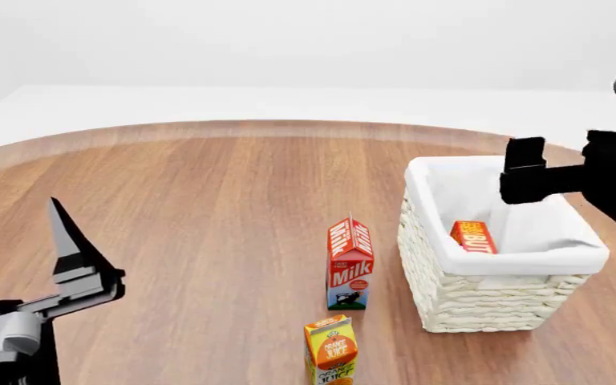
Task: Pick up the cream cheese box and the butter, and put them in the basket.
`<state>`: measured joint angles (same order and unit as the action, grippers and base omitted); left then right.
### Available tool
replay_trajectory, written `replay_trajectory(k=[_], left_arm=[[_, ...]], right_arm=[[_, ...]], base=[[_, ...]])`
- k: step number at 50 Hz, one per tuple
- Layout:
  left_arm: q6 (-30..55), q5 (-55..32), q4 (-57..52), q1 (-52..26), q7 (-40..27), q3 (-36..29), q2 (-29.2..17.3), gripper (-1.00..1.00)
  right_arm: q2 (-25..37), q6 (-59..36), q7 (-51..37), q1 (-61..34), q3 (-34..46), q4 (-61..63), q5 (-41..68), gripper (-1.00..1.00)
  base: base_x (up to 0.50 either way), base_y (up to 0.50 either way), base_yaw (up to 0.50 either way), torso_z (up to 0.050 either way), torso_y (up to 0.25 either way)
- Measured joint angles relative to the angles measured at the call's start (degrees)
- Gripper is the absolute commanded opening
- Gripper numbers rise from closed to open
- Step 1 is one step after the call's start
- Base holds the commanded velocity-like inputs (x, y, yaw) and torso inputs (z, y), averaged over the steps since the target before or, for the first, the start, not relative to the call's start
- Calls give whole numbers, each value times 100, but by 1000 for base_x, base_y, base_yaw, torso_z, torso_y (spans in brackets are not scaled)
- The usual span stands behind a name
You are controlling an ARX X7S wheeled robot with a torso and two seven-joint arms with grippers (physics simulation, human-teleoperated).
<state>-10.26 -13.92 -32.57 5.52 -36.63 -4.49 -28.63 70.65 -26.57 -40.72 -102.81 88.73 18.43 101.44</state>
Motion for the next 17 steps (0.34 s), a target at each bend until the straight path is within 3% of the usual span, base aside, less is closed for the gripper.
replay_trajectory(k=[9, 17], left_arm=[[464, 329, -608, -33, -116, 11, -162, 100], [1175, 682, -1479, -180, -131, -16, -419, 100]], right_arm=[[969, 1249, -675, 153, -17, 1519, -822, 100], [1280, 2694, -1468, 730, 326, 2229, -2521, 100]], base=[[0, 0, 0, 0, 0], [0, 0, 0, 0, 0]])
